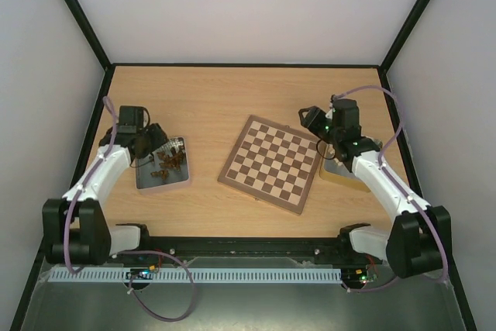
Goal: Set up the chess pieces on the board
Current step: Pick up the chess piece from the storage box.
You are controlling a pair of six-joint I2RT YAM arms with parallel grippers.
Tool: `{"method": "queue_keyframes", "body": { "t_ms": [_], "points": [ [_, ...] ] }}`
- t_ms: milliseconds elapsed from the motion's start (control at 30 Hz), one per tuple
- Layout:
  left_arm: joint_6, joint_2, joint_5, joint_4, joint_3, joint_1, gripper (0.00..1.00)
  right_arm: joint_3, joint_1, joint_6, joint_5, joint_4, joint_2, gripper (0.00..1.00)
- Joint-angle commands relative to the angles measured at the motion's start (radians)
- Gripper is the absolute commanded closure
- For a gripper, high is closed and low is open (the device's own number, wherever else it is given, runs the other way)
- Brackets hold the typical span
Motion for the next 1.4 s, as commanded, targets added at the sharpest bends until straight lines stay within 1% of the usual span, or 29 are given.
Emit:
{"method": "queue_keyframes", "body": {
  "t_ms": [0, 100, 167, 367, 533, 633, 733, 767, 833, 933, 967, 1067, 1233, 1300, 1367],
  "points": [
    [0.027, 0.100, -0.107, -0.080, 0.044, -0.050, 0.47, 0.042, 0.041, -0.047, 0.104, -0.085, 0.038, 0.46],
    [0.037, 0.162, -0.107, -0.081, 0.055, -0.086, 0.61, 0.037, 0.056, -0.061, 0.145, -0.109, 0.051, 0.50],
    [0.044, 0.190, -0.108, -0.083, 0.064, -0.109, 0.65, 0.036, 0.063, -0.072, 0.161, -0.124, 0.060, 0.51],
    [0.052, 0.230, -0.125, -0.071, 0.070, -0.136, 0.64, 0.015, 0.071, -0.077, 0.165, -0.124, 0.068, 0.51],
    [0.062, 0.271, -0.144, -0.048, 0.074, -0.136, 0.70, 0.003, 0.073, -0.067, 0.155, -0.110, 0.071, 0.51],
    [0.078, 0.304, -0.125, -0.040, 0.084, -0.136, 0.71, 0.001, 0.073, -0.066, 0.154, -0.109, 0.069, 0.52],
    [0.088, 0.330, -0.133, -0.033, 0.091, -0.136, 0.71, -0.002, 0.073, -0.062, 0.156, -0.109, 0.064, 0.52],
    [0.091, 0.337, -0.135, -0.032, 0.096, -0.136, 0.72, -0.004, 0.073, -0.061, 0.158, -0.109, 0.062, 0.52],
    [0.094, 0.347, -0.144, -0.028, 0.103, -0.136, 0.79, -0.010, 0.072, -0.060, 0.159, -0.109, 0.057, 0.52],
    [0.087, 0.351, -0.176, -0.029, 0.112, -0.136, 0.95, -0.014, 0.073, -0.058, 0.163, -0.110, 0.049, 0.53],
    [0.081, 0.338, -0.191, -0.028, 0.114, -0.138, 0.97, -0.013, 0.072, -0.056, 0.165, -0.111, 0.047, 0.53],
    [0.081, 0.275, -0.219, -0.039, 0.123, -0.153, 0.97, -0.012, 0.073, -0.056, 0.169, -0.115, 0.034, 0.53],
    [0.097, 0.203, -0.235, -0.124, 0.160, -0.177, 0.97, -0.011, 0.073, -0.048, 0.161, -0.110, 0.025, 0.53],
    [0.111, 0.169, -0.214, -0.155, 0.171, -0.192, 0.98, -0.013, 0.073, -0.043, 0.154, -0.105, 0.022, 0.54],
    [0.135, 0.139, -0.150, -0.171, 0.187, -0.213, 0.97, -0.018, 0.072, -0.038, 0.153, -0.099, 0.014, 0.54]
  ]
}}
